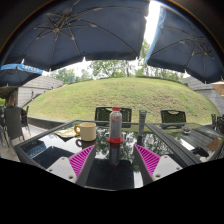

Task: Pour water

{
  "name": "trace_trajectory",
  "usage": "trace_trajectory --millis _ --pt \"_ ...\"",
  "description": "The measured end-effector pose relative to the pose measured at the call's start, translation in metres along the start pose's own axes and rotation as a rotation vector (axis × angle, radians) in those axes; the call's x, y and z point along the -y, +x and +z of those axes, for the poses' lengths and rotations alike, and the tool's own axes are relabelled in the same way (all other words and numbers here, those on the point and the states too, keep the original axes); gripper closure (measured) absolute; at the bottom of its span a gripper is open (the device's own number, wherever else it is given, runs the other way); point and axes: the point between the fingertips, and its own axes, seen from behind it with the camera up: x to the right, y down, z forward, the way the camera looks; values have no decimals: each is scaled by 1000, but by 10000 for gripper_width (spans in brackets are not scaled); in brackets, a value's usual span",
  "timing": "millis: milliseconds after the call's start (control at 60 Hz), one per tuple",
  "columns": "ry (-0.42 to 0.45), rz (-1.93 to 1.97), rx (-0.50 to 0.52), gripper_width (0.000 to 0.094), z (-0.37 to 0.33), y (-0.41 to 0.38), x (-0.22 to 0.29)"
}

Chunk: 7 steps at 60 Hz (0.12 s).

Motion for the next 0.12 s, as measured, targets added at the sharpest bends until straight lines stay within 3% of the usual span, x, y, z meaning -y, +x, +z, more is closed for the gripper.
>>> trace_trajectory --millis 117 --pt "-52 -8 -4 140 4 13 -21"
